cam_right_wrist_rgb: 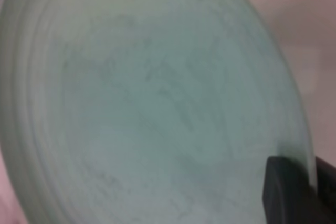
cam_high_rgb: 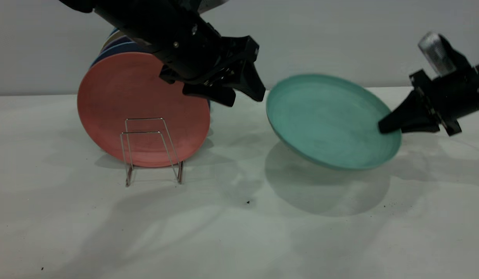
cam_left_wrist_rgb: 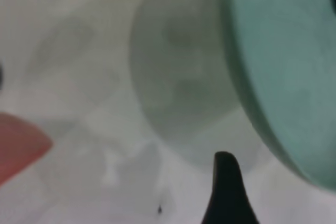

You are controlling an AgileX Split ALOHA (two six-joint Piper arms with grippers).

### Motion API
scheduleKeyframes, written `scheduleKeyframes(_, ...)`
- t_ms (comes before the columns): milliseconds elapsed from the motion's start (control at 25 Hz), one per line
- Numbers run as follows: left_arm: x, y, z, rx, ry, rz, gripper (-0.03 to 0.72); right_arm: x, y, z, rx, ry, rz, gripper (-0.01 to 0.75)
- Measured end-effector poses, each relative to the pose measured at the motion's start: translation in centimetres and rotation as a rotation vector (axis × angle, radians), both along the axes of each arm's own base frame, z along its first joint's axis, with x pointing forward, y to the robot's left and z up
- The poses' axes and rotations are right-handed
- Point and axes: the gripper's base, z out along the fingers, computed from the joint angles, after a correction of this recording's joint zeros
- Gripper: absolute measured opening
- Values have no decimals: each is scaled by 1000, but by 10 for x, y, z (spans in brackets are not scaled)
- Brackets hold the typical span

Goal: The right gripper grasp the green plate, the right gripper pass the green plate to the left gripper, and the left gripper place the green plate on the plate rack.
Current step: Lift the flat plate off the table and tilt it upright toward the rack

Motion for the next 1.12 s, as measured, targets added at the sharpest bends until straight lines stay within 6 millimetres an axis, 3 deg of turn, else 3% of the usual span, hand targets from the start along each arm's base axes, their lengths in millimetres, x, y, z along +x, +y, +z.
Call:
scheduleKeyframes(200, 5, -1, -3, -54, 10, 93, 537, -1, 13, 18, 19, -36, 62, 16)
scheduleKeyframes(480, 6, -9, -26, -97, 75, 128, 513, -3, 52, 27, 21, -69, 171, 16)
scheduleKeyframes(560, 6, -9, -27, -99, 75, 127, 439, -4, 57, 27, 20, -74, 188, 16)
scheduleKeyframes(720, 6, -9, -26, -120, 87, 140, 147, -3, 57, 27, 1, -91, 192, 45)
scheduleKeyframes(840, 6, -11, -25, -128, 88, 128, 121, -2, 57, 27, -1, -94, 187, 137)
scheduleKeyframes(960, 6, -11, -21, -126, 70, 116, 120, -1, 57, 34, 11, -108, 180, 314)
scheduleKeyframes(1120, 7, -5, -6, -109, -2, 62, 120, 1, 36, 78, 34, -198, 124, 556)
